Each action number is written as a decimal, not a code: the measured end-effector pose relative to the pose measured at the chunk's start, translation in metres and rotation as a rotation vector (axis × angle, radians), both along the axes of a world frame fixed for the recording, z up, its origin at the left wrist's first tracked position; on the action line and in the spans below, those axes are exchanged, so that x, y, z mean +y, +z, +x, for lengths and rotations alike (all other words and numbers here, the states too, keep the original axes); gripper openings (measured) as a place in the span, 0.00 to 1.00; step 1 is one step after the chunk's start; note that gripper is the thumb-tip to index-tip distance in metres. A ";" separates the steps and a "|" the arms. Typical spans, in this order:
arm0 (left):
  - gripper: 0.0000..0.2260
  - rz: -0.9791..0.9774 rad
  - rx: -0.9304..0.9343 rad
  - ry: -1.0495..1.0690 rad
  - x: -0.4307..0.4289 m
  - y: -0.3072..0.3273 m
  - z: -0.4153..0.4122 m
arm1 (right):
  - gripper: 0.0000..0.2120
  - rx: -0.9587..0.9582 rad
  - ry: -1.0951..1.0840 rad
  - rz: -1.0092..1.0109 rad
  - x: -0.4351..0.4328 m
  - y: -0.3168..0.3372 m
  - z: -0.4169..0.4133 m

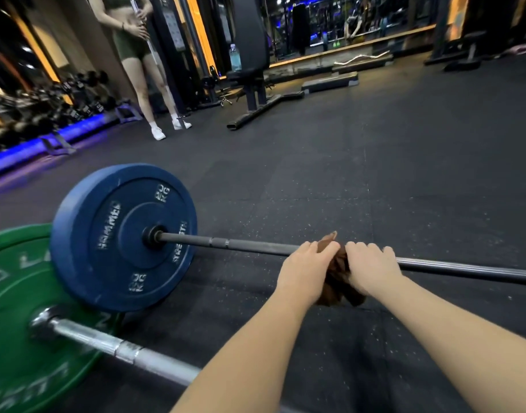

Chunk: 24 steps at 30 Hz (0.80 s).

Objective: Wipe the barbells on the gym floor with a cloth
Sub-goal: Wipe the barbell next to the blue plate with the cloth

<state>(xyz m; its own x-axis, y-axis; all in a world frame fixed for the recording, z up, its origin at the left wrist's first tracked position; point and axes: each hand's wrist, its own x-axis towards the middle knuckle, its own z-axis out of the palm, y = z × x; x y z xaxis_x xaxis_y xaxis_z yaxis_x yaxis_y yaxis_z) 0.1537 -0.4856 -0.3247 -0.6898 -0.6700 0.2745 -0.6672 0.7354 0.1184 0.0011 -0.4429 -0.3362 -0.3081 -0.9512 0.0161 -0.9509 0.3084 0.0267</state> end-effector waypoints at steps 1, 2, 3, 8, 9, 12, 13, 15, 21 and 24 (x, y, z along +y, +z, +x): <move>0.21 -0.001 -0.017 0.007 -0.006 0.002 0.010 | 0.10 0.027 0.004 -0.020 0.000 -0.004 0.000; 0.20 0.017 -0.017 0.035 -0.015 0.004 0.019 | 0.09 0.053 0.015 -0.039 0.002 -0.008 -0.001; 0.20 0.037 -0.013 0.073 -0.024 0.005 0.028 | 0.10 0.066 0.036 -0.053 0.002 -0.010 -0.004; 0.22 0.075 -0.049 0.100 -0.042 0.011 0.054 | 0.14 0.058 0.095 -0.051 0.002 -0.009 -0.009; 0.22 0.080 -0.056 0.104 -0.043 0.013 0.057 | 0.14 0.064 0.097 -0.054 0.003 -0.009 -0.008; 0.22 0.081 -0.075 0.142 -0.048 0.018 0.068 | 0.15 0.056 0.107 -0.045 0.005 -0.007 -0.009; 0.22 0.081 -0.077 0.163 -0.051 0.018 0.072 | 0.14 0.048 0.117 -0.040 0.005 -0.006 -0.010; 0.23 0.086 -0.071 0.203 -0.056 0.017 0.080 | 0.15 0.031 0.132 -0.028 0.005 -0.005 -0.012; 0.20 0.055 0.017 0.278 -0.045 0.006 0.068 | 0.14 0.014 0.132 -0.053 0.004 -0.008 -0.012; 0.21 0.045 0.045 0.277 -0.035 -0.005 0.056 | 0.13 0.043 0.137 -0.073 0.005 -0.009 -0.012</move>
<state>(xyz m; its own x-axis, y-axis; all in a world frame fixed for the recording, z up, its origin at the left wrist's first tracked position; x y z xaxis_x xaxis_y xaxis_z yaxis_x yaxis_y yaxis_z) 0.2099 -0.5202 -0.3293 -0.4662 -0.8435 0.2668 -0.8356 0.5189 0.1806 -0.0110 -0.4377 -0.3456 -0.1731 -0.9801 0.0969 -0.9826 0.1786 0.0510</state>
